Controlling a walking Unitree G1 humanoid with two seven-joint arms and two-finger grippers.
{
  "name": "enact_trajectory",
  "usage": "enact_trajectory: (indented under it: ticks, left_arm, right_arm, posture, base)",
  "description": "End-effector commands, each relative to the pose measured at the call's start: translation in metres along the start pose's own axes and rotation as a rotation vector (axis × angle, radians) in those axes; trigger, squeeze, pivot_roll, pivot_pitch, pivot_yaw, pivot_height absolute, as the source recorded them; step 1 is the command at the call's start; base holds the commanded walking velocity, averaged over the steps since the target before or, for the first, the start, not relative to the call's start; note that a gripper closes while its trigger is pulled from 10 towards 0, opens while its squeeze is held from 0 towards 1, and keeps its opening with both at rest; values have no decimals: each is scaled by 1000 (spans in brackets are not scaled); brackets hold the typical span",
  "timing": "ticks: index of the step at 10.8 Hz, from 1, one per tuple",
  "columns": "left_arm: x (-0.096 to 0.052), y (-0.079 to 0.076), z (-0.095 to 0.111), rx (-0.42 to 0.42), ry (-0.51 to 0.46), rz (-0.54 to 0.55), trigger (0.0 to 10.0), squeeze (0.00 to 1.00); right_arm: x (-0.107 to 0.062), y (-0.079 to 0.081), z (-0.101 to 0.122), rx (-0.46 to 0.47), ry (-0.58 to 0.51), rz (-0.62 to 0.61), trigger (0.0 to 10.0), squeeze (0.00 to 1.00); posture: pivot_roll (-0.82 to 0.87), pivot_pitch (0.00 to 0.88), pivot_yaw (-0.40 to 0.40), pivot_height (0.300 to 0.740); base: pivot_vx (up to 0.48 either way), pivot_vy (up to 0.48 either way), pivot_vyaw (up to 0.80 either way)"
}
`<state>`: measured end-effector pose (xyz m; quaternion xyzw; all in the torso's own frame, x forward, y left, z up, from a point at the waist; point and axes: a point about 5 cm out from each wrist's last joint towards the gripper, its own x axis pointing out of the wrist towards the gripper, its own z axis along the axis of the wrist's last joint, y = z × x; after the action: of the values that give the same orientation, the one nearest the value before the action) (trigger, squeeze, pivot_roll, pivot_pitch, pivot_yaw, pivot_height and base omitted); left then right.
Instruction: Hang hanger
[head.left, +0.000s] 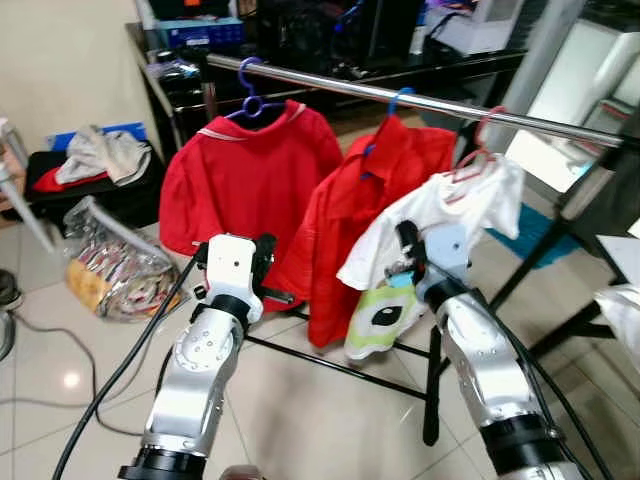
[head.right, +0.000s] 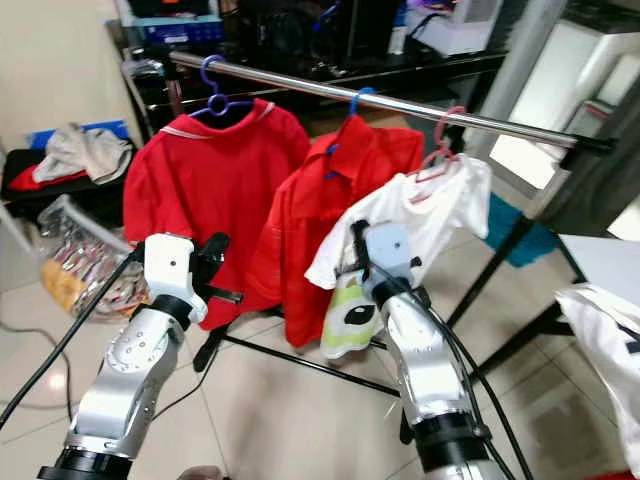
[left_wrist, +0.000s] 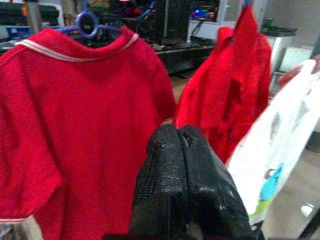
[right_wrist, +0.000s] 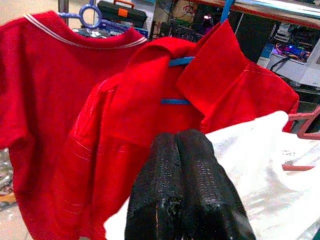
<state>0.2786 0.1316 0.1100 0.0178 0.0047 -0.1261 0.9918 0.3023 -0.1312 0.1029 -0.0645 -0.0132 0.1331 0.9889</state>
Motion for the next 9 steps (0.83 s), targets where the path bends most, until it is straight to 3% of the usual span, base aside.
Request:
enact_trajectory:
  ticks: [1,3,4,7,9]
  left_arm:
    - [2,2,0,1,10,2,10000,0]
    - [3,-1,0,-4,10,1,10000,0]
    - [2,-6,-1,-13,10,-7,10000,0]
    - [4,-5,1,-12,4,-10,10000,0]
    - [6,-2,3,-14,0,1,10000,0]
  right_arm:
    - [-2,-9,-5,-16,18,-39,10000,0]
    - [-3,-21,-13,33,74,-130,10000,0]
    - [-4,-23,-13,75,67,-154,10000,0]
    - [-2,-20,-11,79,51,-168,10000,0]
    - [-1,-24,-12,91,60,-204,10000,0]
  posture:
    - [222,26,-38,740]
    - [222,24,-36,740]
    - [220,22,-33,740]
    - [223,18,-30,740]
    - [226,17,-28,740]
  base:
    - [0,0,0]
    - [0,0,0]
    - [0,0,-663]
    - [0,0,-688]
    - [0,435,-778]
